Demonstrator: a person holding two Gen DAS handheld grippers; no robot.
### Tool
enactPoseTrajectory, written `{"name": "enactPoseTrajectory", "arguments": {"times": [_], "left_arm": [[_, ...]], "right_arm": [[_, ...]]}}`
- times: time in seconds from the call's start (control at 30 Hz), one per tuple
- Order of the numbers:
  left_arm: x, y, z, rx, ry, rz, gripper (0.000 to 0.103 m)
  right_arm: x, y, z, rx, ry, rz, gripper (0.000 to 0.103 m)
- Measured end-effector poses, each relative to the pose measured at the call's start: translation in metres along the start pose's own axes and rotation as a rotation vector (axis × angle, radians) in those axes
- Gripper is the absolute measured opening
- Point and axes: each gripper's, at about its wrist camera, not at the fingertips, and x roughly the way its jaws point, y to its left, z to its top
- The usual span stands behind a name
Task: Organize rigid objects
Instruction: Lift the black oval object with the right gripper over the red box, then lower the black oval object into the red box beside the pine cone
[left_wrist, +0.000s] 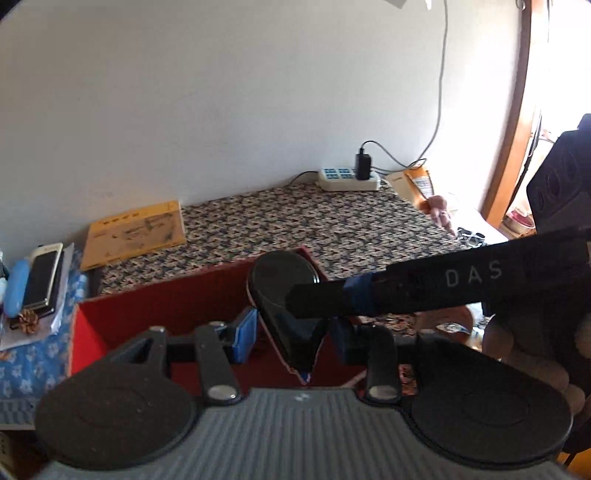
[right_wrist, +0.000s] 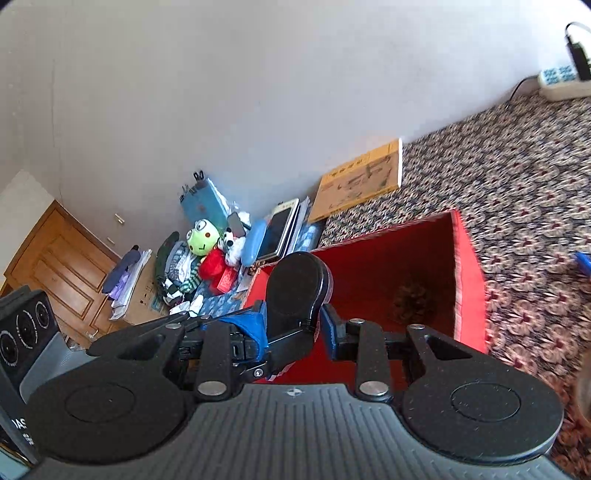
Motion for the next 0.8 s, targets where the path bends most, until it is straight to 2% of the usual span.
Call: {"name": "enactPoseTrajectory", "arguments": {"times": [0.17,0.43,0.6,0.8], "left_arm": [[0.024,0.035,0.007,-0.020,0.047,0.026,0.035],[0.074,0.073,0.001,-0.049,0.161,0.052,0.035],[0.104,0.089,-0.006,-0.063,0.231,0.055,0.035],[0.123,0.100,-0.010,-0.084,0.298,0.041,0.035]], "right_arm": [[0.041,-0.004,0.014,0.029,0.083,-0.005,0.014],[0.101,-0.020,0.020,0.073,0.202,-0.083,0.015],[0.121,-0.027,0.020,0.078,0.251,-0.135,0.015],[0.139,-0.036,0.018,0.111,0.287,-0.181,0.014]]}}
